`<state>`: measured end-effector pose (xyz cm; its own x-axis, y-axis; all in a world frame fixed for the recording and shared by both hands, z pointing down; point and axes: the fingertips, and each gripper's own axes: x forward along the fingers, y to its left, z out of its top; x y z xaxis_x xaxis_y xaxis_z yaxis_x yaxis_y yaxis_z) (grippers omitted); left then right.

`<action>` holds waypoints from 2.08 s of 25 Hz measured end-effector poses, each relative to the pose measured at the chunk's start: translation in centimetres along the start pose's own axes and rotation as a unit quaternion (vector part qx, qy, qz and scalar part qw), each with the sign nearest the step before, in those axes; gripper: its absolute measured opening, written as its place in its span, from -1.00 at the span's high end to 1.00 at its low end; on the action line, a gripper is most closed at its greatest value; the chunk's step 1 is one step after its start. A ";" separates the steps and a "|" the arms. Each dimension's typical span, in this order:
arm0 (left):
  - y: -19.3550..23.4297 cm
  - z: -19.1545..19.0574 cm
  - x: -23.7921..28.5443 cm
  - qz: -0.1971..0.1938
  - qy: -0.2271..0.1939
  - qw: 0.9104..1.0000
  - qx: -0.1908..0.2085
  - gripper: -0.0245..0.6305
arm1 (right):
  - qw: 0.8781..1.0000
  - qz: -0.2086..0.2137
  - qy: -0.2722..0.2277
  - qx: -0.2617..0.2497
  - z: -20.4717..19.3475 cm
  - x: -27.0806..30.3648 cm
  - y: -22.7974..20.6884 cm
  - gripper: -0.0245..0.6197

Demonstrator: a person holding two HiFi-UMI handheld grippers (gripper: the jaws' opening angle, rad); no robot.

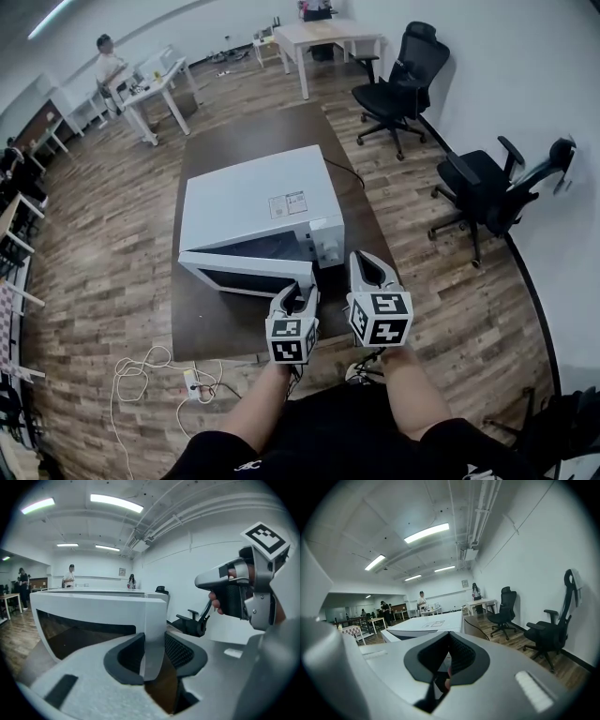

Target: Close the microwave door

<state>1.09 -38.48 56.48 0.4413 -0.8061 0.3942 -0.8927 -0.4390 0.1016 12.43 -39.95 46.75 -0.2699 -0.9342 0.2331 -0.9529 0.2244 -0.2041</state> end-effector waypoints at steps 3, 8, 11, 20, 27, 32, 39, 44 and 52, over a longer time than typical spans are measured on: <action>0.2 0.4 1.4 0.009 0.003 1.000 -0.006 0.48 | 1.000 0.010 0.003 0.000 0.2 1.2 -0.8 0.90; 0.6 1.1 3.3 0.026 0.008 1.000 -0.014 0.48 | 1.000 0.027 0.002 -0.006 1.1 3.0 -1.6 0.90; 0.9 1.5 4.2 0.035 0.007 0.999 -0.020 0.47 | 0.999 0.035 0.000 -0.011 1.8 3.7 -2.1 0.90; 1.9 2.9 6.5 0.066 -0.003 0.997 -0.038 0.47 | 0.998 0.053 0.002 -0.033 3.1 5.7 -3.9 0.90; 2.3 3.4 7.5 0.082 -0.012 0.996 -0.045 0.47 | 0.997 0.060 0.007 -0.043 3.1 6.5 -5.2 0.90; 2.6 3.7 8.2 0.090 -0.012 0.995 -0.048 0.47 | 0.997 0.061 0.010 -0.043 3.1 7.2 -6.0 0.90; 2.7 3.9 8.5 0.093 -0.017 0.994 -0.046 0.47 | 0.997 0.061 0.012 -0.042 3.1 7.4 -6.7 0.90; 3.0 4.1 9.1 0.092 -0.013 0.995 -0.048 0.47 | 0.997 0.062 0.013 -0.042 2.9 7.6 -6.6 0.90; 3.0 4.0 9.2 0.077 0.001 0.996 -0.048 0.46 | 0.997 0.064 0.010 -0.041 2.9 7.5 -6.0 0.90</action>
<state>2.82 -48.80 56.75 0.2975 -0.8604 0.4138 -0.9547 -0.2695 0.1260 16.52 -49.14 46.95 -0.3912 -0.8911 0.2302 -0.9187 0.3631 -0.1556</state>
